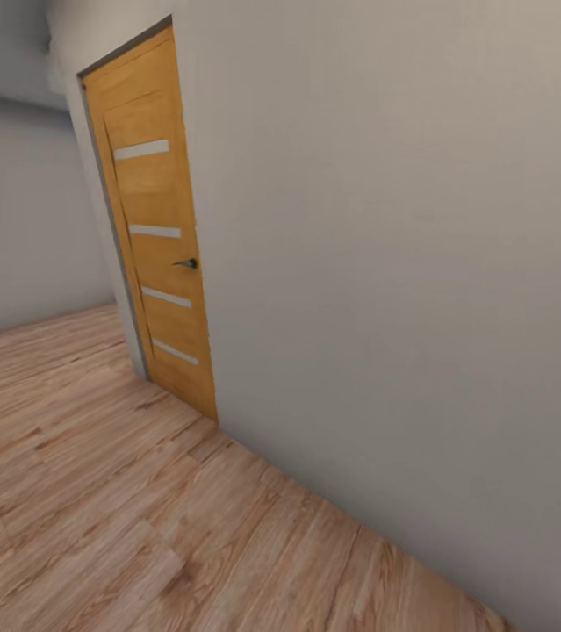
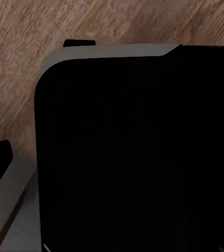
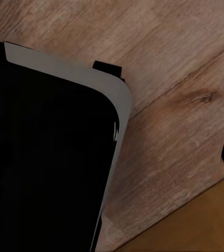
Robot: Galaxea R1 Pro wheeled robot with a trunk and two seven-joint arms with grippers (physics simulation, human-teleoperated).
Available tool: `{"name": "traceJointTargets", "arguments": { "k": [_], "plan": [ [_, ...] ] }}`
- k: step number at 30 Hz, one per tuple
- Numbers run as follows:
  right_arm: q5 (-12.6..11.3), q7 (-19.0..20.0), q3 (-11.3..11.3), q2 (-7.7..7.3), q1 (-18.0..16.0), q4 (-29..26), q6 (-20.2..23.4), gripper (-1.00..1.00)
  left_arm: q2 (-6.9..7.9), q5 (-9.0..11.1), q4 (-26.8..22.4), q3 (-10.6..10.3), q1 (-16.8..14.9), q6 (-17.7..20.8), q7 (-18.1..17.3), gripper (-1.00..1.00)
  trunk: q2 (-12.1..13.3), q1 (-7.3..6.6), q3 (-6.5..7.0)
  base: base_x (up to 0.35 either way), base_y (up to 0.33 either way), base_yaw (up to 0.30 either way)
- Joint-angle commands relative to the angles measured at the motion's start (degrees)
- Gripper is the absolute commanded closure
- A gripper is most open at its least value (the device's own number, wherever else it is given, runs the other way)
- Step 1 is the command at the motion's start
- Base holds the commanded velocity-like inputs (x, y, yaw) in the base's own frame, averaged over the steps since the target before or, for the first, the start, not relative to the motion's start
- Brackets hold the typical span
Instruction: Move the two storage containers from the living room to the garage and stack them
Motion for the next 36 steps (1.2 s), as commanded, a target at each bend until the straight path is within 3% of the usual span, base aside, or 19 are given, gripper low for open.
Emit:
{"name": "traceJointTargets", "arguments": {
  "k": [1,21,36],
  "plan": [
    [-0.6,0.4,0.4,0.01,-0.1,0.2,-0.3,-1.00,-0.01,0.1,0.0,0.0,0.0,-0.2,-0.1,-1.00,0.0,0.03,-0.05,0.281,0.000,0.269],
    [-0.6,0.4,0.4,0.01,-0.1,0.2,-0.3,-1.00,-0.01,0.2,0.0,0.1,0.0,-0.2,-0.1,-1.00,0.0,0.03,-0.05,0.038,0.000,0.269],
    [-0.6,0.4,0.4,0.01,-0.1,0.2,-0.3,-1.00,-0.01,0.2,0.0,0.0,0.0,-0.1,-0.1,-1.00,0.0,0.03,-0.05,0.299,0.000,0.269]
  ]
}}
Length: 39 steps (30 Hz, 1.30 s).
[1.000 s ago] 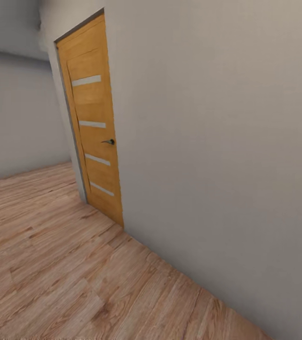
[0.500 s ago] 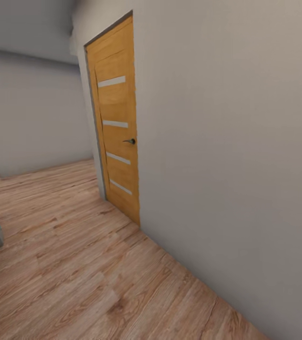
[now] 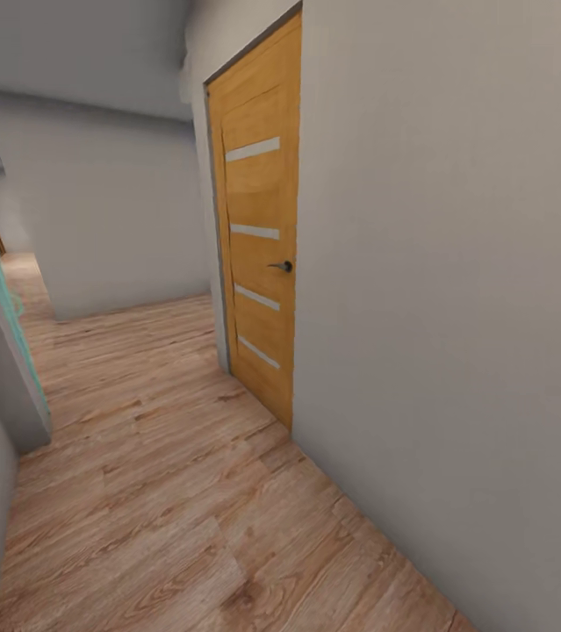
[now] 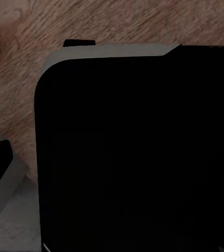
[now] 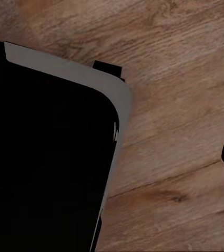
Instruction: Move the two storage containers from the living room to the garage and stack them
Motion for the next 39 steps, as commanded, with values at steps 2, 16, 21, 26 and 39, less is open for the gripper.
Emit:
{"name": "traceJointTargets", "arguments": {
  "k": [2,16,21,26,39],
  "plan": [
    [-0.6,0.4,0.4,0.01,-0.1,0.2,-0.3,-1.00,-0.01,0.2,0.0,0.0,0.0,-0.1,-0.1,-1.00,0.0,0.03,-0.05,0.316,0.000,0.269],
    [-0.6,0.4,0.4,0.01,-0.1,0.2,-0.3,-1.00,-0.01,0.2,0.0,0.0,0.0,-0.1,-0.1,-1.00,0.0,0.03,-0.06,0.317,0.000,0.269],
    [-0.6,0.4,0.4,0.09,-0.1,0.2,-0.3,-1.00,-0.01,0.2,0.0,0.0,0.0,-0.1,-0.1,-1.00,0.0,0.03,-0.14,0.316,0.000,0.269],
    [-0.6,0.4,0.4,0.10,-0.1,0.2,-0.3,-1.00,-0.01,0.2,0.0,0.0,0.0,-0.1,-0.1,-1.00,0.0,0.03,-0.25,0.317,0.000,0.269],
    [-0.6,0.4,0.4,0.07,-0.1,0.1,-0.3,-1.00,-0.01,0.2,0.0,0.1,0.0,-0.1,-0.1,-1.00,0.0,0.03,-0.56,0.317,0.000,0.269]
  ]
}}
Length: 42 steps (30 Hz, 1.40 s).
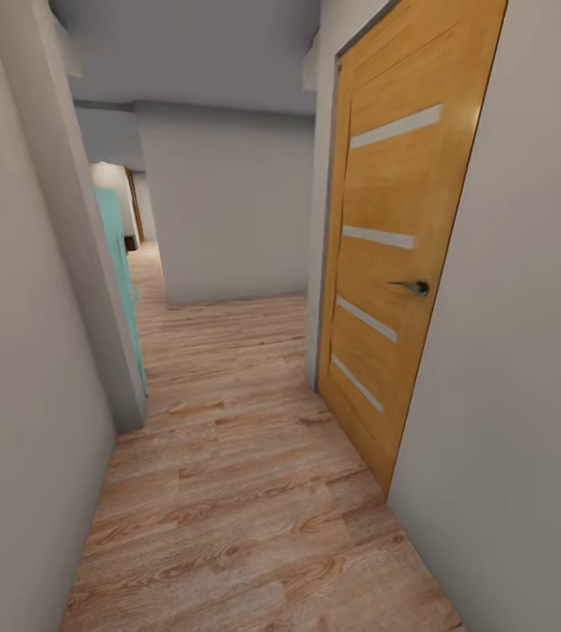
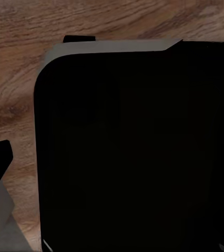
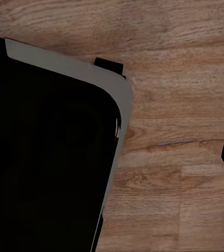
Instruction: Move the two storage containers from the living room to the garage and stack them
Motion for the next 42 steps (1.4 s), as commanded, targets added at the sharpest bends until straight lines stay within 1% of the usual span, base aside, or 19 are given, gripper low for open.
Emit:
{"name": "traceJointTargets", "arguments": {
  "k": [1,16,30,42],
  "plan": [
    [-0.6,0.3,0.4,0.00,-0.1,0.2,-0.3,-1.00,-0.01,0.2,0.0,0.0,0.0,-0.2,-0.1,-1.00,0.0,0.03,-0.08,0.317,0.000,0.269],
    [-0.6,0.3,0.4,-0.07,-0.1,0.2,-0.3,-1.00,-0.01,0.2,0.0,0.0,0.0,-0.2,-0.1,-1.00,0.0,0.03,-0.46,0.317,0.000,0.261],
    [-0.6,0.3,0.3,-0.10,-0.1,0.2,-0.3,-1.00,-0.01,0.2,0.0,0.0,0.0,-0.2,-0.1,-1.00,0.0,0.03,-0.48,0.317,0.000,0.017],
    [-1.1,0.3,0.3,0.00,-0.1,0.2,-0.2,-1.00,-0.01,0.2,0.0,0.0,0.0,-0.2,-0.1,-1.00,0.0,0.03,-0.50,0.317,0.000,0.007]
  ]
}}
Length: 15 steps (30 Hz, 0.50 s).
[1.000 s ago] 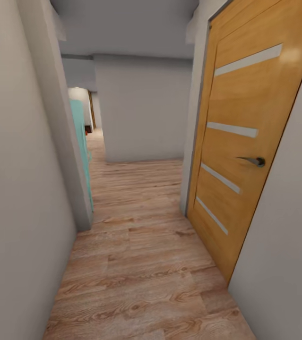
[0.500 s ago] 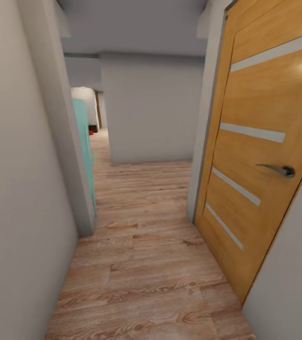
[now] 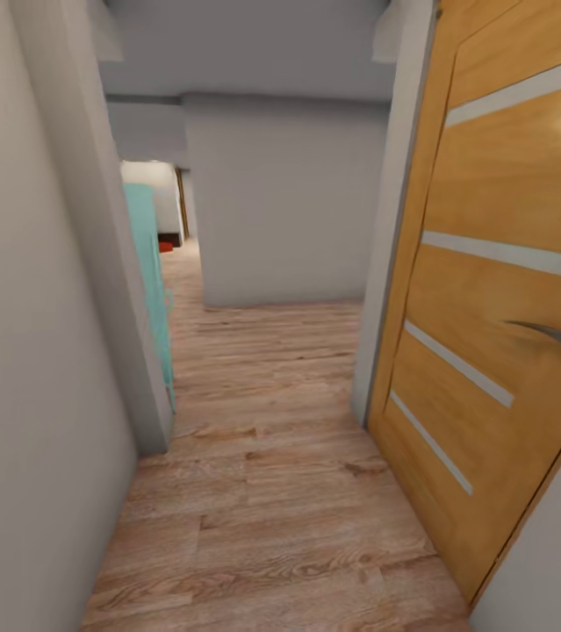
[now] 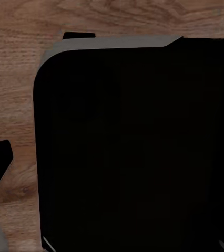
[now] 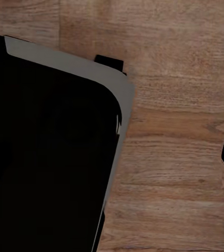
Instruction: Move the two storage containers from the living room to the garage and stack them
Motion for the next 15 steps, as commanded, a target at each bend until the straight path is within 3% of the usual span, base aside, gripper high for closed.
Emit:
{"name": "traceJointTargets", "arguments": {
  "k": [1,6,15],
  "plan": [
    [-0.6,0.3,0.4,-0.01,-0.1,0.2,-0.4,-1.00,0.00,0.2,0.0,0.0,0.0,-0.2,-0.1,-1.00,0.0,0.03,-0.09,0.316,0.000,0.112],
    [-0.6,0.3,0.4,-0.16,-0.1,0.1,-0.4,-1.00,0.00,0.2,0.0,0.0,0.0,-0.2,-0.1,-1.00,0.0,0.03,-0.25,0.316,0.000,0.108],
    [-0.8,0.3,0.4,-0.06,-0.1,0.2,-0.4,-1.00,0.00,0.2,0.0,0.0,0.0,-0.2,-0.1,-1.00,0.0,0.03,-0.26,0.316,0.000,0.005]
  ]
}}
